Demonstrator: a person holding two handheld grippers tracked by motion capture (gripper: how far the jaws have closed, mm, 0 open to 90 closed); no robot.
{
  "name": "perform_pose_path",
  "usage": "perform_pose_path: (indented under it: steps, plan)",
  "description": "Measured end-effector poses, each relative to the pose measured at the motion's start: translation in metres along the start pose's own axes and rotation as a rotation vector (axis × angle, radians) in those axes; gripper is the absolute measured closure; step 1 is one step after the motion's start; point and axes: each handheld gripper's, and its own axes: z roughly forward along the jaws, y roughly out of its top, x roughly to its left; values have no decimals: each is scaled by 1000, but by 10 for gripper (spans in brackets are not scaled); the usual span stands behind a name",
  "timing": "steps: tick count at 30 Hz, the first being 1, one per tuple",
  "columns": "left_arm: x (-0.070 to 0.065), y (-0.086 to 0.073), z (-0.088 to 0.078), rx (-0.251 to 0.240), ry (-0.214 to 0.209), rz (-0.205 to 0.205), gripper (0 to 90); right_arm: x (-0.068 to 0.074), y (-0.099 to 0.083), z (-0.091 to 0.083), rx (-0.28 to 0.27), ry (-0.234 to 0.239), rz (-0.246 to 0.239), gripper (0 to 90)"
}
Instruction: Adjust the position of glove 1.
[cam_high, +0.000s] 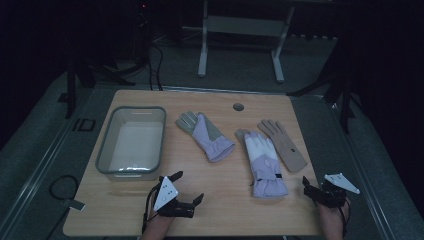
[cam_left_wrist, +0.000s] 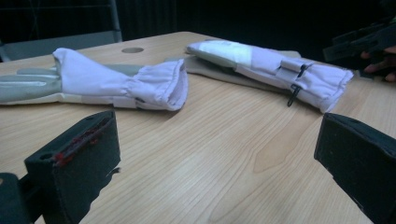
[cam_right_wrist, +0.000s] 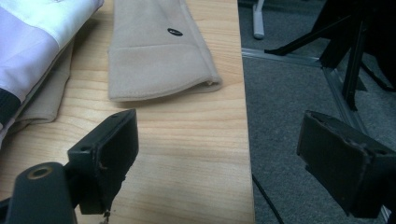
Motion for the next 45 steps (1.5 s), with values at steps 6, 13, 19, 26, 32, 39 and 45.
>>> perform_pose_path:
  steps: [6, 13, 19, 26, 32, 39, 45]
  plan:
    - [-2, -1, -2, 4, 9, -4, 3, -1, 1, -1, -8, -2, 21, 124]
    - [-2, -1, -4, 8, 10, 5, 3, -1, 11, 0, 14, 24, 42, 122]
    - [-1, -2, -4, 3, 11, 2, 3, -3, 37, 1, 32, 44, 32, 116]
    - [-1, -2, -3, 4, 5, 3, 3, -1, 64, 9, 59, 188, 71, 138]
    - [0, -2, -4, -3, -3, 2, 3, 15, 85, 14, 56, 250, 40, 109]
    - [0, -2, -5, -10, -6, -4, 3, 37, 109, 21, 56, 266, -17, 158]
    - [-1, -2, -4, -9, -7, 3, 3, 55, 129, 32, 60, 315, -51, 185]
